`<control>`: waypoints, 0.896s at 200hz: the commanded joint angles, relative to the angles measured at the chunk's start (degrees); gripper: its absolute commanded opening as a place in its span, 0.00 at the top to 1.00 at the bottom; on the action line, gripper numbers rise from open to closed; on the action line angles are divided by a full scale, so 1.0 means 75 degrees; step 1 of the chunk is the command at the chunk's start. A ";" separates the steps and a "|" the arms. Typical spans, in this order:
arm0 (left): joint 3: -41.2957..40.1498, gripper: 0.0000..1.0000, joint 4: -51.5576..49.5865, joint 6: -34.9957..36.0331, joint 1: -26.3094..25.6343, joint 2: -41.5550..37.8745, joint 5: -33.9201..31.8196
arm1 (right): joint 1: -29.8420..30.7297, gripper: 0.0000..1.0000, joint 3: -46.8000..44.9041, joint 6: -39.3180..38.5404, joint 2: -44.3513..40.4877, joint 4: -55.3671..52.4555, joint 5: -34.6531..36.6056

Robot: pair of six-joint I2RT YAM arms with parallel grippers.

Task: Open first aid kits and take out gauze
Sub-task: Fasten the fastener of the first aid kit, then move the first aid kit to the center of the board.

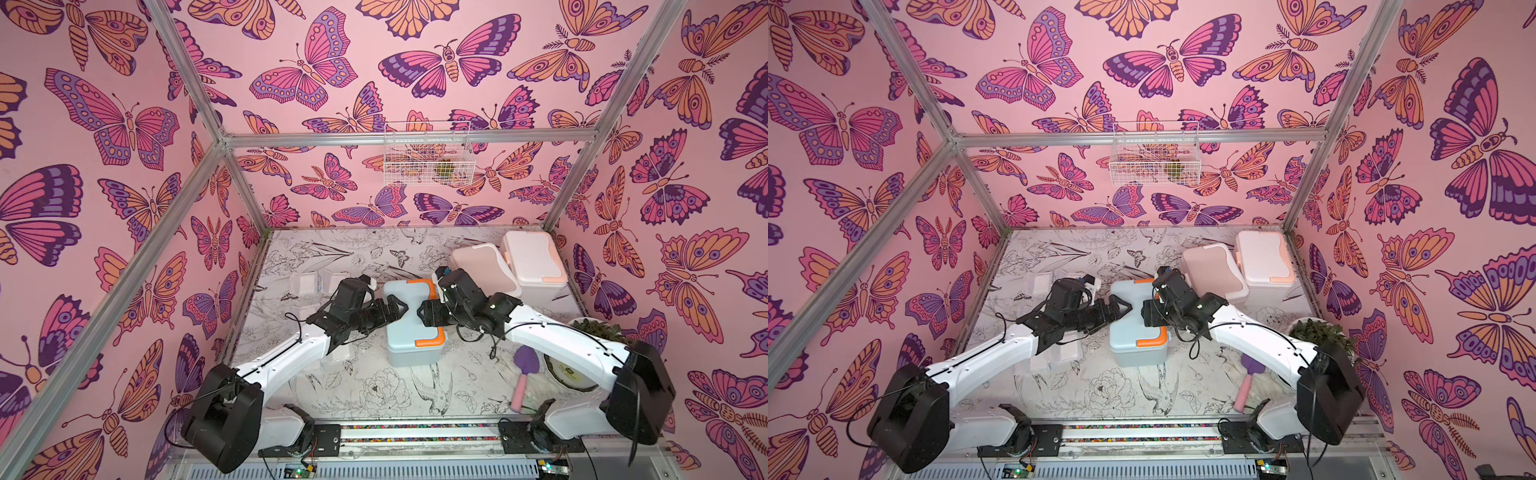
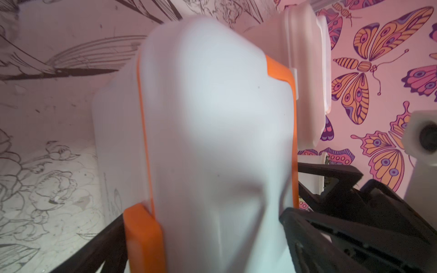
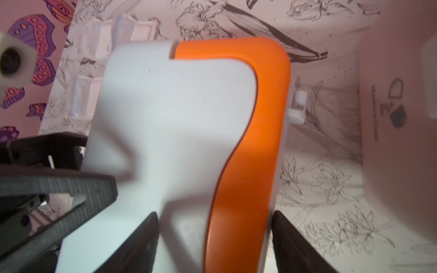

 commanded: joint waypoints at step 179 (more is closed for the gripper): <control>-0.0206 0.17 -0.3811 0.0946 -0.0786 -0.3363 -0.1024 | 0.2362 0.18 -0.2081 -0.0709 -0.3021 -0.0736 0.0521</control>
